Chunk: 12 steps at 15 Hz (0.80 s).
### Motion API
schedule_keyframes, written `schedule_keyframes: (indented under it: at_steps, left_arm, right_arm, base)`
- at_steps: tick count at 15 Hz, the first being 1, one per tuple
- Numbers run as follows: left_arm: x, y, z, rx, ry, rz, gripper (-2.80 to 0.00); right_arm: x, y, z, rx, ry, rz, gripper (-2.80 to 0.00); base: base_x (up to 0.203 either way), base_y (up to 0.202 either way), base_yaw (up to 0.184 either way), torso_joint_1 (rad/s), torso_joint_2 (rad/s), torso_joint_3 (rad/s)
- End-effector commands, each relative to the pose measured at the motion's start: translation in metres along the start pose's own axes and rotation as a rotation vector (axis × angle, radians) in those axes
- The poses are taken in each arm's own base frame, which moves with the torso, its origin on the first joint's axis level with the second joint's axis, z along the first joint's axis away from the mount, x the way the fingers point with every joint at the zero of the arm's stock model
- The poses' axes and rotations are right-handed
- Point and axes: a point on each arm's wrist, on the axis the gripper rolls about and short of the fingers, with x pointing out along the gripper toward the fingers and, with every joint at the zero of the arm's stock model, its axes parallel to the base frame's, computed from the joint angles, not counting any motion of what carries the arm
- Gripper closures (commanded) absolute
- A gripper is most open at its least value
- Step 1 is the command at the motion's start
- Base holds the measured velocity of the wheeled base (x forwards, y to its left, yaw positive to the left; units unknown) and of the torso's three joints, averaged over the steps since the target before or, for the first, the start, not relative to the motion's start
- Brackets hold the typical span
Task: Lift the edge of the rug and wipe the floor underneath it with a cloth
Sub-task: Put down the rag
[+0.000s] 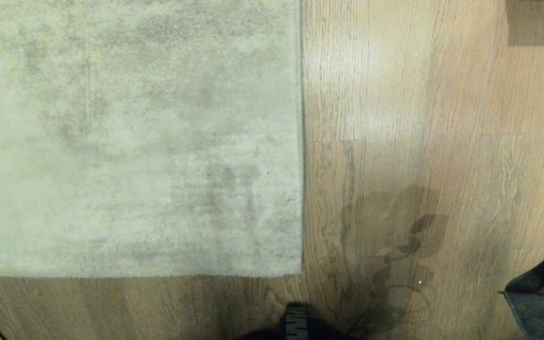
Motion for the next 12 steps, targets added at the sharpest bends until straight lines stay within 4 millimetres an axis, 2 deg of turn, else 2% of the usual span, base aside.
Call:
schedule_keyframes:
  at_steps: [1,12]
  left_arm:
    - [0.0001,0.0000,0.0001,0.000,0.000,0.000,0.00]
    - [0.0001,0.0001,0.0001,0.000,0.000,0.003,0.00]
  right_arm:
    - [0.0001,0.0000,0.0001,0.000,0.001,0.000,0.00]
    - [0.0001,0.0000,0.0001,0.000,0.001,0.001,0.00]
  base:
    - [0.000,0.000,0.000,0.000,0.00,0.000]
    - [0.000,0.000,0.000,0.000,0.00,0.000]
